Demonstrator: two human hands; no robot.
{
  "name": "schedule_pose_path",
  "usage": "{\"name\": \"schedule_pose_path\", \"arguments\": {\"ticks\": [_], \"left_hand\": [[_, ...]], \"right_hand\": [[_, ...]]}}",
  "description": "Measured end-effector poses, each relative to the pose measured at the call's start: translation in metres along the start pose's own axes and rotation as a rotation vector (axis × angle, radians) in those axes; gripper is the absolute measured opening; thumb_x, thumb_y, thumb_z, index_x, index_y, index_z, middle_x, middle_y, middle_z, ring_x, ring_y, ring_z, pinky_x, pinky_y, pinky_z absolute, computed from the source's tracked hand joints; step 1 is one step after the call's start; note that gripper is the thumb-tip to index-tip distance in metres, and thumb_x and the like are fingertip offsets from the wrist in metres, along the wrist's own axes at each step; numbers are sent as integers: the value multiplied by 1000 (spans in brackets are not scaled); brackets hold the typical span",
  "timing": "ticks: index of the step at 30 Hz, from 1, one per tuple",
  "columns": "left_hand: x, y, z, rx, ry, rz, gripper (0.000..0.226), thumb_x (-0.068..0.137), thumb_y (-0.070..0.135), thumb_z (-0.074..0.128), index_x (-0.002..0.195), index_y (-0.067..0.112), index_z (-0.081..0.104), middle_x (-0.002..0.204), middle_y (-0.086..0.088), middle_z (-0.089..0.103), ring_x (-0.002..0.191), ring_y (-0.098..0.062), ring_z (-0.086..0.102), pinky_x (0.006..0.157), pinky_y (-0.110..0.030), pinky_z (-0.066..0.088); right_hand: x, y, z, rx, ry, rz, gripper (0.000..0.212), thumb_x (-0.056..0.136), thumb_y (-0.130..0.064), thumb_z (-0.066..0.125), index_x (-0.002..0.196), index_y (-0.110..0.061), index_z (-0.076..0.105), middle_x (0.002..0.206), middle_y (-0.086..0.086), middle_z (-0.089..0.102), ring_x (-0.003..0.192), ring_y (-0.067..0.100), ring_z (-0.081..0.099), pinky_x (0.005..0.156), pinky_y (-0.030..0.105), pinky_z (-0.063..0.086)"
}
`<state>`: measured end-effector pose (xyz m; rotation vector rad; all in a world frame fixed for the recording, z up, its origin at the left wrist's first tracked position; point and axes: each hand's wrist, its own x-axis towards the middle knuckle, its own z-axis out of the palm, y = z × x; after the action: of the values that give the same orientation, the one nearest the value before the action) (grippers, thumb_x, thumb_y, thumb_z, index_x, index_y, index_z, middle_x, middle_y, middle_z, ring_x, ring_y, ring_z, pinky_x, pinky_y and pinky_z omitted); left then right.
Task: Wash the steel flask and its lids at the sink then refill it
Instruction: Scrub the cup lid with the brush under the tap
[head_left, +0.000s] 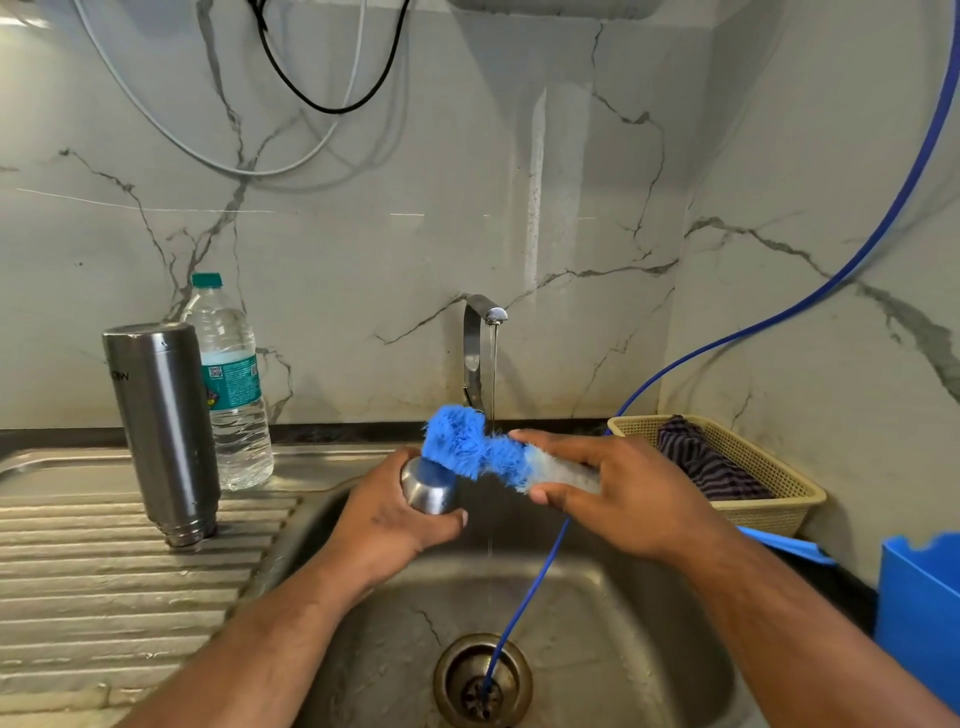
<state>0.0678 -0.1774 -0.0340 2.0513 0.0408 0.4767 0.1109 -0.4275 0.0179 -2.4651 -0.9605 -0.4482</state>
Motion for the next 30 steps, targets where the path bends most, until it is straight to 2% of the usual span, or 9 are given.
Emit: {"name": "schedule_pose_path", "arguments": {"ticks": [5,7,10,11,15,22,25,28,30], "left_hand": [[-1,-5,2,12,-35,0,45,73,22,90,112,30,68,101,9,74,96,-6,69,81,-24,55],[1,-6,-3,-5,-10,-14,47,72,20,91,111,31,67,100,8,75,94,-8,70,78,-23,55],[2,-3,-4,-12,17,-14,54,68,19,94,111,30,64,100,6,74,92,-10,71,80,-29,59],[1,-2,-1,-9,2,-3,55,67,20,94,112,30,64,102,8,74,93,-8,70,83,-29,59],[0,-3,3,36,-67,30,48,73,22,91,114,31,67,104,10,74,100,-6,68,89,-33,57],[1,-1,-1,22,-16,17,56,68,25,94,113,34,62,104,7,74,95,-10,71,78,-23,57],[-1,-2,3,62,-46,15,52,71,25,92,114,34,64,104,13,74,97,-1,68,80,-18,54],[2,-4,3,87,-68,-10,44,72,28,91,110,31,68,97,8,74,93,-8,69,79,-25,56],[1,-1,2,83,-57,-17,45,72,27,91,109,33,67,98,9,74,92,-6,68,75,-18,52]], "right_hand": [[-1,-16,9,102,-63,-94,59,89,-59,68,135,-77,36,136,-40,55,122,-9,57,100,33,53],[-1,-7,2,108,-87,-62,59,88,-57,70,134,-77,38,127,-39,61,112,-11,61,97,33,55],[-1,3,-3,-10,-42,20,57,89,-59,68,134,-77,39,90,-52,60,75,-18,54,77,26,50],[-1,2,-2,-22,-28,28,57,89,-60,66,135,-76,38,90,-51,60,73,-17,54,75,26,49],[-1,-15,7,61,-43,-82,59,89,-61,66,137,-77,34,134,-44,53,121,-11,57,99,30,53],[-2,-1,-3,-36,0,11,60,88,-64,64,133,-82,29,125,-31,67,95,-3,62,85,28,54],[-2,-11,5,35,-11,-50,61,88,-65,63,135,-81,28,133,-33,62,110,-4,63,92,29,54],[0,-14,8,62,-61,-83,61,87,-69,62,134,-83,25,139,-38,54,125,-5,57,100,33,53],[1,-7,5,72,-58,-64,60,87,-67,64,133,-82,29,137,-38,56,125,-5,57,100,28,51]]}}
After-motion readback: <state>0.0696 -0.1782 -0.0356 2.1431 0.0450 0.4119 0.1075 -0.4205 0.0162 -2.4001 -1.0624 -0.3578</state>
